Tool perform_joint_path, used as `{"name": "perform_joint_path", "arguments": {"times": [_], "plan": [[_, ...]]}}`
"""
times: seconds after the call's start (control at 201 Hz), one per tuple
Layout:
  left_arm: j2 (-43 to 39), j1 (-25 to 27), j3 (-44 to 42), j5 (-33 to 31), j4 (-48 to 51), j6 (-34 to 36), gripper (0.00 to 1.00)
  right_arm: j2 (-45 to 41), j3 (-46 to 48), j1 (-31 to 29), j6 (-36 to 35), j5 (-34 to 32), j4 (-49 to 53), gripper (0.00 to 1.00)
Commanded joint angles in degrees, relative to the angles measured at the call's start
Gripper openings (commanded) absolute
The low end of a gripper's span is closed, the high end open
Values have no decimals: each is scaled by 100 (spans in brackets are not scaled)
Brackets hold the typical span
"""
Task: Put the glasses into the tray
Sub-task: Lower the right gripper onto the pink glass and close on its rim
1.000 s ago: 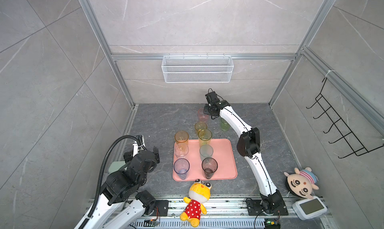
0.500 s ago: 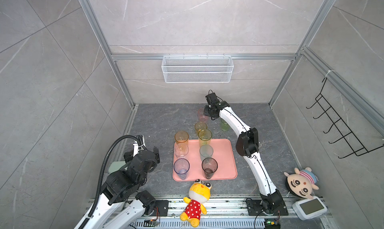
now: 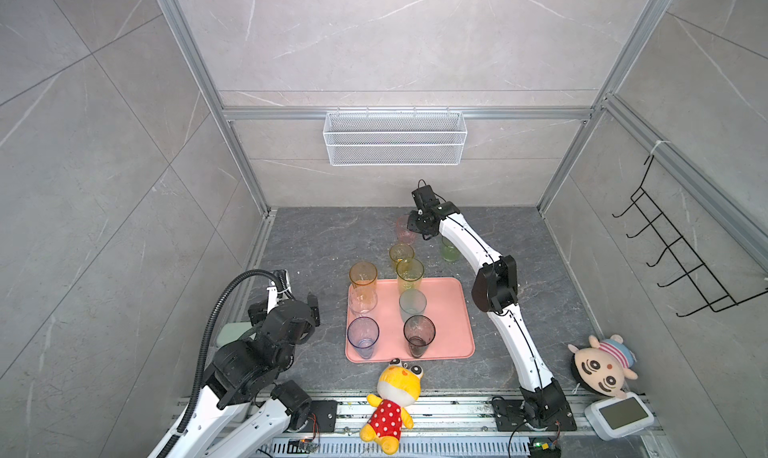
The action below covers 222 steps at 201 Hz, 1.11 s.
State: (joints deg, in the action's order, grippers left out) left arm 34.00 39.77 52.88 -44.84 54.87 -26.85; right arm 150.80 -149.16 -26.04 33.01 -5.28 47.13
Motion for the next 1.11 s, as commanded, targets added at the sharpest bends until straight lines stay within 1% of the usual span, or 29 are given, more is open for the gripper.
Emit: {"name": "perform_joint_path", "arguments": {"times": [0.0, 0.264, 0.618, 0.628, 0.652, 0.906, 1.101], "plan": [[54, 21, -13, -34, -98, -50, 96, 156, -166, 38, 32, 121, 69, 18], [81, 23, -6, -59, -83, -50, 97, 87, -166, 45, 15, 237, 76, 8], [54, 31, 0, -51, -74, -56, 96, -333, -8, 46, -38, 346, 105, 1], [48, 31, 4, -51, -73, -52, 96, -460, -10, 51, -40, 355, 106, 1], [46, 31, 0, -51, -73, -55, 96, -537, 165, 49, -48, 367, 91, 1], [-3, 46, 2, -51, -69, -62, 96, -1187, 760, 46, -183, 348, 16, 0], [-23, 62, 3, -51, -68, -66, 97, -1938, 1753, 44, -224, 300, -414, 0]]}}
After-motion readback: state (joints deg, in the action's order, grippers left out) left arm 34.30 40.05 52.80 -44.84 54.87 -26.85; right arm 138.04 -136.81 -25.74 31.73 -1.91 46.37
